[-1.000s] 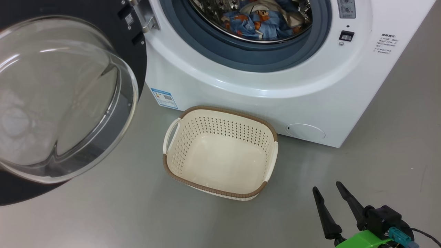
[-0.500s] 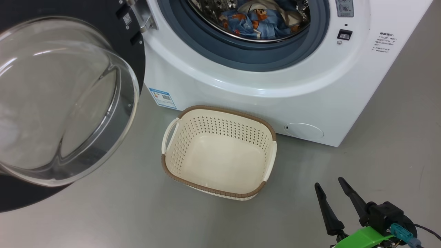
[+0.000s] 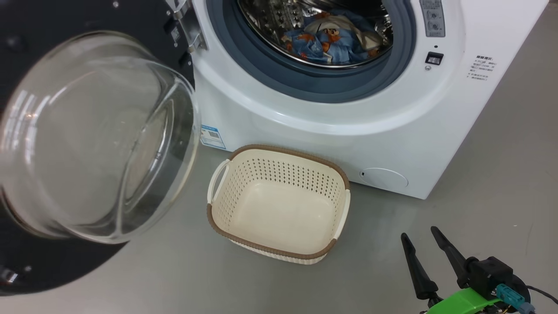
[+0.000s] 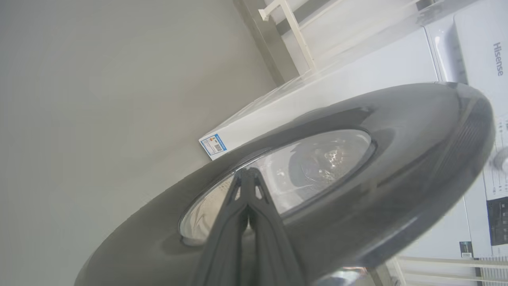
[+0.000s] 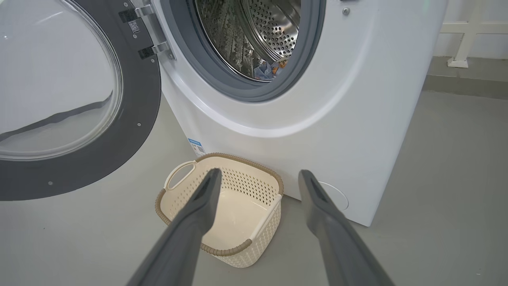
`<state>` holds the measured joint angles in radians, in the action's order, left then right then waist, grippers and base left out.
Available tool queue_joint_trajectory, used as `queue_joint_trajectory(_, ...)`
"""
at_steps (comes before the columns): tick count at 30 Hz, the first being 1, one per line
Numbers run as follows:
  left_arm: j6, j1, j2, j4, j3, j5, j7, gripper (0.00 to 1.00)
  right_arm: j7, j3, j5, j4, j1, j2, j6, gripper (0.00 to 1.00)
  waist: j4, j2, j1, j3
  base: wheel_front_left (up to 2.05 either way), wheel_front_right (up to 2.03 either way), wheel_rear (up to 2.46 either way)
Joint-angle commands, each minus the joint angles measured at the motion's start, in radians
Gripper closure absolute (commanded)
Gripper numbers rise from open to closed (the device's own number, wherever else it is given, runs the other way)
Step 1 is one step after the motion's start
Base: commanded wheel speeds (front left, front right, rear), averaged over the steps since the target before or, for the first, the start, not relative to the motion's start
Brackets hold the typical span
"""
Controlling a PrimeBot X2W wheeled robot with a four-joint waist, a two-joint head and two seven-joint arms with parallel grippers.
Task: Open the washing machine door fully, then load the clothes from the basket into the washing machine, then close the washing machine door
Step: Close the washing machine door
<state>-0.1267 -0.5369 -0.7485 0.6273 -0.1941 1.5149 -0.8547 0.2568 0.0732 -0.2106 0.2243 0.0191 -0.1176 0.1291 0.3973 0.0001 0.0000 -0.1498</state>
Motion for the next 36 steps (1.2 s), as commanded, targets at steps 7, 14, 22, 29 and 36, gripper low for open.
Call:
queue_joint_trajectory(7,-0.004,0.035,-0.031,-0.151,-0.019,0.058,-0.083,1.0,0.005,0.015,0.007,-0.02,-0.012,0.006,0.002,0.0,0.004,-0.0001,0.0,0.02,0.0,0.0,0.0)
queue_joint_trajectory(14,-0.004,0.085,0.022,-0.364,-0.017,0.143,-0.194,1.0,0.005,0.008,0.004,-0.023,-0.018,0.013,0.002,0.0,-0.015,-0.0001,0.0,0.037,0.0,0.0,0.0)
queue_joint_trajectory(22,-0.004,0.118,0.095,-0.561,0.031,0.165,-0.256,1.0,0.005,0.002,0.002,-0.028,-0.023,0.025,0.002,0.0,-0.071,-0.0001,0.0,0.052,0.0,0.0,0.0)
queue_joint_trajectory(29,-0.004,0.099,0.165,-0.645,0.083,0.163,-0.266,1.0,0.005,-0.001,0.003,-0.035,-0.019,0.035,0.002,0.0,-0.149,-0.0001,0.0,0.051,0.0,0.0,0.0)
queue_joint_trajectory(36,-0.004,0.053,0.232,-0.659,0.13,0.126,-0.235,1.0,0.005,-0.01,0.003,-0.041,-0.02,0.043,0.002,0.0,-0.223,-0.0001,0.0,0.045,0.0,0.0,0.0)
